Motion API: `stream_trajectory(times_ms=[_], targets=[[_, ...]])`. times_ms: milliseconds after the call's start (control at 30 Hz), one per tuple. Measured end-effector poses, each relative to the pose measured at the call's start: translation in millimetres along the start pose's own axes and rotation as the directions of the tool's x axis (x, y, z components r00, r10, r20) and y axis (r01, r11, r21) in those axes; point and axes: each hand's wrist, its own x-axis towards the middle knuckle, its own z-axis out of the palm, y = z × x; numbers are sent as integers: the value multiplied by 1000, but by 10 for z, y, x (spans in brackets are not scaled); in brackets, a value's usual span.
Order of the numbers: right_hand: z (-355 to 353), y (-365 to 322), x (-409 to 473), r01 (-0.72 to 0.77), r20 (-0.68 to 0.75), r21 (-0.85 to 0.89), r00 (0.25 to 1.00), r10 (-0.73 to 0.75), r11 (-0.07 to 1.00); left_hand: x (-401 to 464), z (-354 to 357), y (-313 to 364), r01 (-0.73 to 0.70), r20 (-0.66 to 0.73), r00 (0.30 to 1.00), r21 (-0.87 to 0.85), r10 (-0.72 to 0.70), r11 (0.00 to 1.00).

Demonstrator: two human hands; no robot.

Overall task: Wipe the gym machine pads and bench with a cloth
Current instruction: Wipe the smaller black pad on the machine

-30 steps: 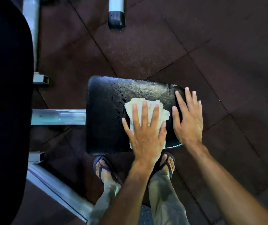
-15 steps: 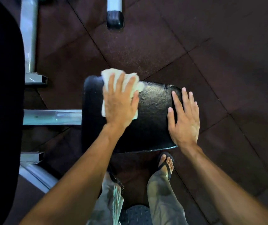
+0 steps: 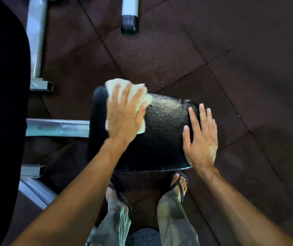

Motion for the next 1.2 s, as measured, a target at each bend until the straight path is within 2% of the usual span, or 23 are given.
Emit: stream_trajectory(times_ms=[133, 267, 333, 400, 500, 600, 800, 900, 1000, 1100, 1200], targets=[[-23, 23, 7, 20, 17, 14, 1000, -21, 1000, -530, 93, 388, -155, 48, 986, -52, 157, 987], [-34, 23, 5, 14, 31, 22, 999, -15, 1000, -1206, -107, -22, -284, 153, 948, 5, 280, 959], [-30, 10, -1, 11, 22, 16, 1000, -11, 1000, -1138, -195, -350, -237, 184, 957, 40, 226, 971], [-22, 8, -1, 8, 11, 10, 1000, -8, 1000, -845, -215, -471, -116, 139, 984, 44, 109, 992], [-12, 14, -8, 12, 8, 12, 1000, -12, 1000, -288, -132, -196, -5, 45, 999, 25, 4, 1000], [-13, 20, -1, 16, 13, 22, 1000, -16, 1000, -96, 52, 252, -55, 65, 996, -24, 57, 998], [-23, 34, 6, 16, 37, 47, 999, -18, 999, -989, 55, 504, -180, 158, 969, -62, 188, 982], [-53, 40, 30, 5, 75, 66, 997, -10, 998, -1010, -68, 486, -163, 193, 962, -151, 191, 975], [-154, -22, 0, -54, 159, 196, 987, 22, 979, -861, -299, 351, -117, 178, 970, -254, 165, 960], [-300, -316, -174, -96, 117, 300, 991, 63, 949, -765, -397, -88, -9, 140, 990, -173, 34, 985], [-330, -844, -418, -119, 68, 354, 993, 101, 928, -751, -279, -409, 40, 231, 972, 2, -39, 999]])
